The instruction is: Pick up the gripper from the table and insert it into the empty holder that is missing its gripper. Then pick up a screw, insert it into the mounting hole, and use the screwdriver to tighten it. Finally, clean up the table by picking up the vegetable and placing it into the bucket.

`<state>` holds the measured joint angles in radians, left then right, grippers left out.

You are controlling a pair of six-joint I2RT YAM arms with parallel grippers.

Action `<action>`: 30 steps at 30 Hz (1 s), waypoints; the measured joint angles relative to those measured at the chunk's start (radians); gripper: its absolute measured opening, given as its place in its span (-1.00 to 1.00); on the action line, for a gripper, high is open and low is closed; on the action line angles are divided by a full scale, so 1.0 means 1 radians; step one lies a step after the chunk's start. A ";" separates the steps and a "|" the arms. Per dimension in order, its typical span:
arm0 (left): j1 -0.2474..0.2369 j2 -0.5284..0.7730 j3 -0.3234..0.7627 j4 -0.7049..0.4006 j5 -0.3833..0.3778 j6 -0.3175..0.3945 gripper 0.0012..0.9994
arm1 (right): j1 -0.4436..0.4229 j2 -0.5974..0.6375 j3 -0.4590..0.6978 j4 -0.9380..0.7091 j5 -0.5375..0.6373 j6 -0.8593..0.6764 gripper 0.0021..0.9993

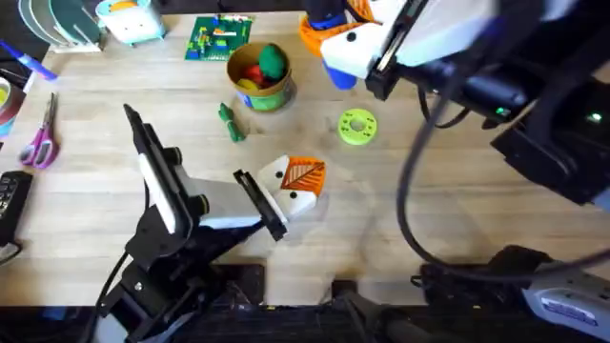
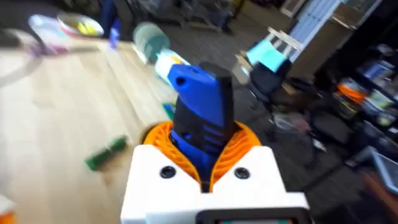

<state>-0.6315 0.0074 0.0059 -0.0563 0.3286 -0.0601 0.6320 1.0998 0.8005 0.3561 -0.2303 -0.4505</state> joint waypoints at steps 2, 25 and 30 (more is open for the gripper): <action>0.000 0.000 0.000 0.000 0.000 0.000 -0.98 | -0.057 0.055 0.000 -0.023 0.050 -0.129 -0.93; 0.000 0.000 0.000 0.000 0.000 0.000 -0.98 | -0.276 0.652 0.006 -0.049 0.402 -0.949 0.00; 0.000 0.000 0.000 0.000 0.000 0.000 -0.98 | -0.275 0.640 0.037 -0.058 0.409 -0.964 0.97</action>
<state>-0.6316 0.0074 0.0059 -0.0563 0.3283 -0.0601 0.3569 1.7401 0.8375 0.2977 0.1784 -1.4142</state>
